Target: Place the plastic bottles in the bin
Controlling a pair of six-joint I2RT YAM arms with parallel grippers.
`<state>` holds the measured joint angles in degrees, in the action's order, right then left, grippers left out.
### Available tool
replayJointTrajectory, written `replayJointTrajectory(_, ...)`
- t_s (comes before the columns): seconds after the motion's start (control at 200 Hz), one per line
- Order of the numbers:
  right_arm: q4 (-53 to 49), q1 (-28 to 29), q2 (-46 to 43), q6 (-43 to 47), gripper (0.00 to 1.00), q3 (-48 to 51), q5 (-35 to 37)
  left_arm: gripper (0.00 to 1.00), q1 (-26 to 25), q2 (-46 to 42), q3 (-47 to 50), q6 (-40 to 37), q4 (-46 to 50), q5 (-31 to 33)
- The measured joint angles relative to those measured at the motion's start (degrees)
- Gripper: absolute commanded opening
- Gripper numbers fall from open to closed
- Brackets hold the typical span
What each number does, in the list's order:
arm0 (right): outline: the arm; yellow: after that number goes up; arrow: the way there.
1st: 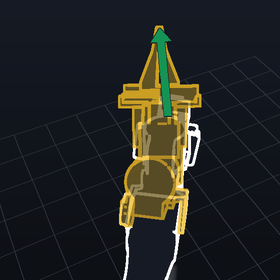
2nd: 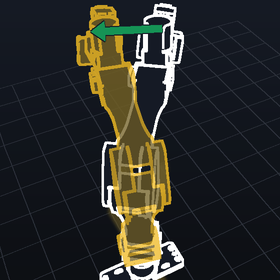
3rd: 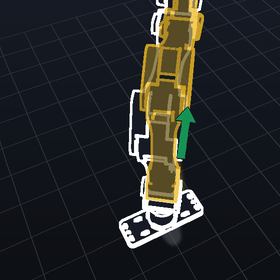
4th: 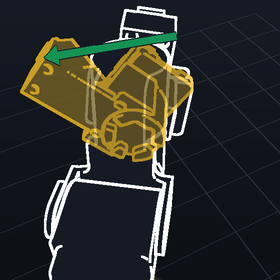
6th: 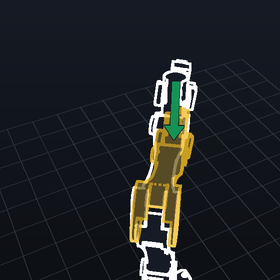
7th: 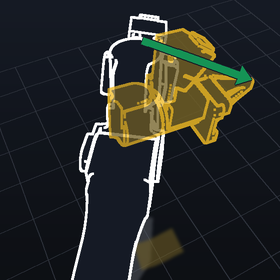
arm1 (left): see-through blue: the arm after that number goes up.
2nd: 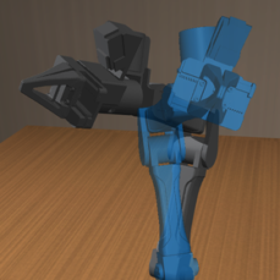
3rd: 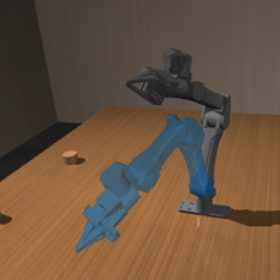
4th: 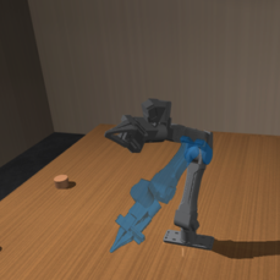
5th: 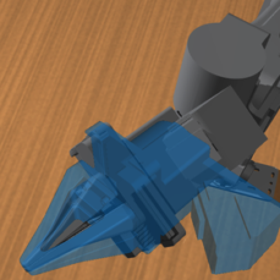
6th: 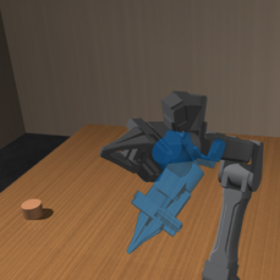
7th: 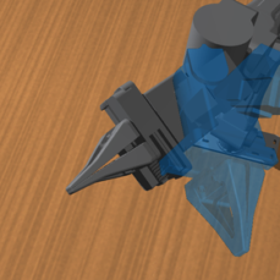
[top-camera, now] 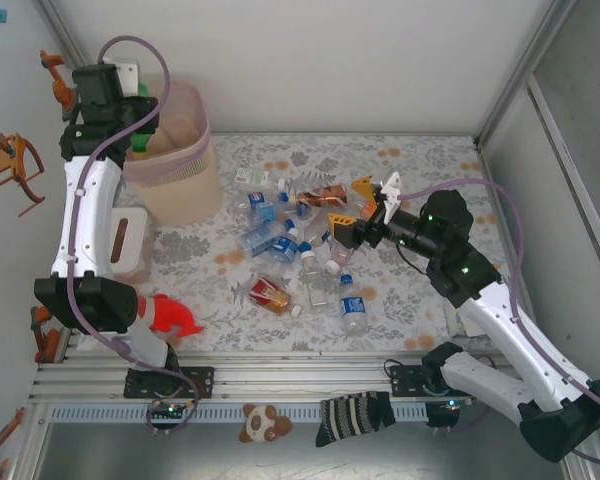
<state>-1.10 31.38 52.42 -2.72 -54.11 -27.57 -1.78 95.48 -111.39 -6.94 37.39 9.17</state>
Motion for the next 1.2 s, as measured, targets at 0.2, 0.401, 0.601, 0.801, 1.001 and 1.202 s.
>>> replayJointTrajectory(0.2,0.0,0.0,0.0,0.0,0.87,0.0,0.0,0.46,2.3,2.8,-0.3,0.5,2.3,-0.2)
replayJointTrajectory(0.401,0.0,0.0,0.0,0.0,0.87,0.0,0.0,0.46,3.8,6.6,-0.2,1.4,4.9,-1.3)
replayJointTrajectory(0.601,-0.2,0.0,-0.1,0.0,0.88,0.0,0.0,0.44,4.9,12.4,-1.2,3.0,7.7,-3.7)
replayJointTrajectory(0.801,-1.4,0.0,-0.1,0.0,0.88,0.0,0.0,0.43,5.2,17.9,-3.6,4.5,10.8,-5.4)
replayJointTrajectory(1.001,-1.7,0.0,-0.1,0.0,0.88,0.0,0.0,0.44,5.2,20.6,-4.0,6.4,11.7,-6.2)
replayJointTrajectory(1.202,-2.6,0.0,-0.2,0.1,0.88,0.0,0.0,0.47,5.7,24.5,-5.2,7.9,12.6,-8.0)
